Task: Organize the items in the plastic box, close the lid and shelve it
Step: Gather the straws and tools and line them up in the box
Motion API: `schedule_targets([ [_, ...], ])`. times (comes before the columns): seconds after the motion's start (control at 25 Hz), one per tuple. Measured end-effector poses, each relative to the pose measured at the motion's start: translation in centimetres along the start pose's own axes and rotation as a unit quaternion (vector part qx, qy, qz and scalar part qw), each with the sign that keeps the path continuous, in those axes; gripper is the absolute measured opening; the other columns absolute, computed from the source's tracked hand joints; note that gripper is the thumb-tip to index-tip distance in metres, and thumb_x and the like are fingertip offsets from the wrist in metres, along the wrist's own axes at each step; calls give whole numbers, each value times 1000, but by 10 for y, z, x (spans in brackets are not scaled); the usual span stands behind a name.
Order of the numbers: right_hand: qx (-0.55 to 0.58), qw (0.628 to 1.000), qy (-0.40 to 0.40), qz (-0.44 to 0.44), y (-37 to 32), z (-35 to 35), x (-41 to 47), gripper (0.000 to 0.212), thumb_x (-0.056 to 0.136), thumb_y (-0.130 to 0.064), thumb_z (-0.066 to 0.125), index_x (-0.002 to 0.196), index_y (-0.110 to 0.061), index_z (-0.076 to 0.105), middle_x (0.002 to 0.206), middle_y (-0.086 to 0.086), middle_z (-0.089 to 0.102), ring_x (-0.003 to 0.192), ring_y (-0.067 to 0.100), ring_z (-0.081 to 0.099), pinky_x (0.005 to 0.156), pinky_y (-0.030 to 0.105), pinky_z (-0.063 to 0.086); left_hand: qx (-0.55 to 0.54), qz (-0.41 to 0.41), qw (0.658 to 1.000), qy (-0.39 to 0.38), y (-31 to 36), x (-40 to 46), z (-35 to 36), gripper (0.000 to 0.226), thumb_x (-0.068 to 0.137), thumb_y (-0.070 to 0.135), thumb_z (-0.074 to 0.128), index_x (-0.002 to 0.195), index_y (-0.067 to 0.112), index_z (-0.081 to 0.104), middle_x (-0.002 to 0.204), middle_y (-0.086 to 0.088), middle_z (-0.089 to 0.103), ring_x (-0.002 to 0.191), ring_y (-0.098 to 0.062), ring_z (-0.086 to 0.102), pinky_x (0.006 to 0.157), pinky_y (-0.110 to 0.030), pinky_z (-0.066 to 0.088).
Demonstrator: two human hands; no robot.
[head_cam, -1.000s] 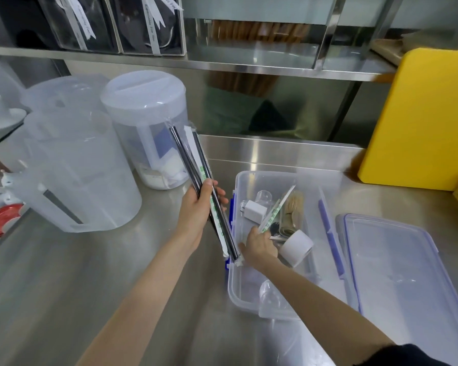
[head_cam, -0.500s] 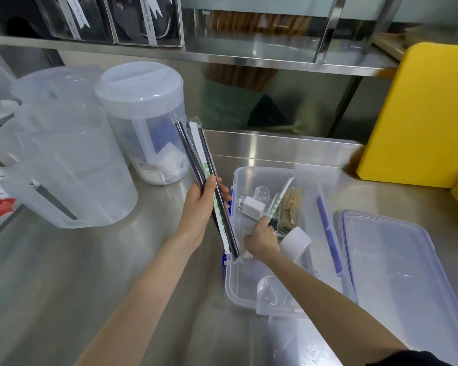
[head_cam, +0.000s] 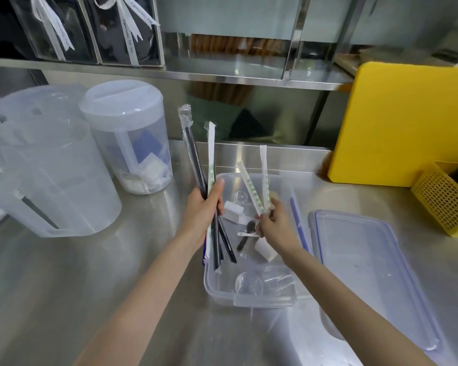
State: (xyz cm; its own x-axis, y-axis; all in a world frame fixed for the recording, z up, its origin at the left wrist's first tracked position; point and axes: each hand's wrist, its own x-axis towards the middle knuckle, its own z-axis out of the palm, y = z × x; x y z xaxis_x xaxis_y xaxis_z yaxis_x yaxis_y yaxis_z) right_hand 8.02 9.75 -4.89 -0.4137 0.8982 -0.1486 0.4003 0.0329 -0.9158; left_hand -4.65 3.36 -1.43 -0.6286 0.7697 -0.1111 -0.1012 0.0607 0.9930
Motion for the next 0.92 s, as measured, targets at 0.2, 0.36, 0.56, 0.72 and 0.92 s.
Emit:
schedule_targets([
  [0.2,39,996,-15,-81,-21,-9,-28,21,95,-1,38,109,-14,46,81,-3,54,69,7,55,54,8,47,-1,-2,999,-40,1,-12,13,20,89,31,57,72,21,52,55,2,44,43,-4,42,48,-11,42],
  [0.36,29,993,-39,-111,-24,-1,-38,18,94,-2,41,104,-14,50,77,-8,55,71,7,56,68,21,49,-19,17,999,-48,6,-16,17,12,86,28,62,86,16,59,56,4,47,48,-8,44,48,-15,43],
  [0.56,-62,984,-48,-162,-24,7,-44,12,94,-2,41,97,-8,50,81,10,56,73,22,53,68,29,42,-46,28,998,-18,10,-23,20,15,82,24,67,82,31,53,77,11,61,71,-1,61,58,-8,51],
  [0.72,-115,975,-60,-181,-21,9,-41,16,93,-4,43,104,2,53,92,17,63,83,29,59,78,35,48,-29,40,999,-11,8,-22,19,11,83,24,66,88,25,56,81,9,62,77,-5,61,66,-12,51],
  [0.92,-74,986,-89,-121,-34,-10,-32,37,97,-13,42,133,-9,46,113,3,62,104,13,58,87,16,41,-9,73,997,8,7,-13,24,14,87,14,60,100,16,54,78,13,58,70,4,58,56,2,46],
])
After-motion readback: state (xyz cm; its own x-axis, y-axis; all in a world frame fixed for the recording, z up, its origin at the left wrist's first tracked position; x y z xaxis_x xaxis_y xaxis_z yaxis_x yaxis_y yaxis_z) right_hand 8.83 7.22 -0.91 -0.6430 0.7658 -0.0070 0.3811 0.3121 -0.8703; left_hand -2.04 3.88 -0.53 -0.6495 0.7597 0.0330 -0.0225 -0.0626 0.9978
